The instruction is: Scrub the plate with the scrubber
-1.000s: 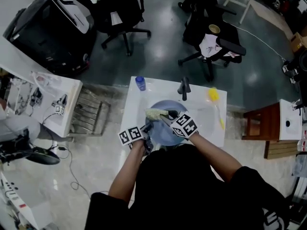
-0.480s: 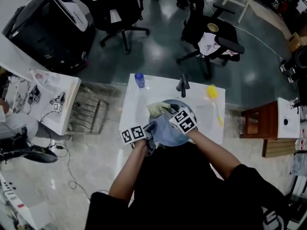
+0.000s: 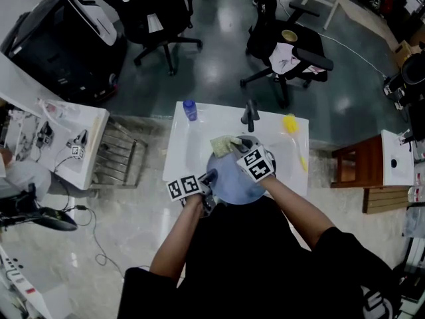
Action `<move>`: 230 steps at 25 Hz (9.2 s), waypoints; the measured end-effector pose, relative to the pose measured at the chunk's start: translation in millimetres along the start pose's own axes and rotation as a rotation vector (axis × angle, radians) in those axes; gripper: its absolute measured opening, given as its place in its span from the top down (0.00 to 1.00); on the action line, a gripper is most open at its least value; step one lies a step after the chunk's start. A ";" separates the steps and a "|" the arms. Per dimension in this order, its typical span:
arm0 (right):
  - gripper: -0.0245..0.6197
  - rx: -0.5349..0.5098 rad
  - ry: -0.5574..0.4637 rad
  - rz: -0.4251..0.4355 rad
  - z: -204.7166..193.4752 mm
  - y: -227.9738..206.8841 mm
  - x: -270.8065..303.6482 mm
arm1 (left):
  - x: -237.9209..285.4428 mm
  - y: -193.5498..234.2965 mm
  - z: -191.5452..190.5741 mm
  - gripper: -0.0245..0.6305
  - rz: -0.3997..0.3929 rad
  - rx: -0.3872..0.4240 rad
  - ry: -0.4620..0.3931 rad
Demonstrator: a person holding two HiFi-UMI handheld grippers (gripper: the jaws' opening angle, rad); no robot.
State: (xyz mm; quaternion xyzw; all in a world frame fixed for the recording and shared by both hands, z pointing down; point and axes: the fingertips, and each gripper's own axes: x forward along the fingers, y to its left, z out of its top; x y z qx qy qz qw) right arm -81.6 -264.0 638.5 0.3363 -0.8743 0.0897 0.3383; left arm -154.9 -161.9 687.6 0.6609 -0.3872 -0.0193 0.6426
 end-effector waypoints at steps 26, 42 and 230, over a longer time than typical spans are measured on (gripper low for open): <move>0.86 0.057 0.109 -0.110 -38.3 -49.5 -33.4 | -9.3 6.5 18.1 0.90 -0.037 -0.043 -0.030; 0.85 0.150 0.131 -0.084 -59.4 -33.9 -53.4 | -17.0 20.2 42.4 0.89 -0.035 -0.103 -0.097; 0.86 0.382 -0.443 -0.191 -213.1 185.1 -532.8 | -160.5 -262.0 -400.6 0.95 -0.034 1.178 -0.378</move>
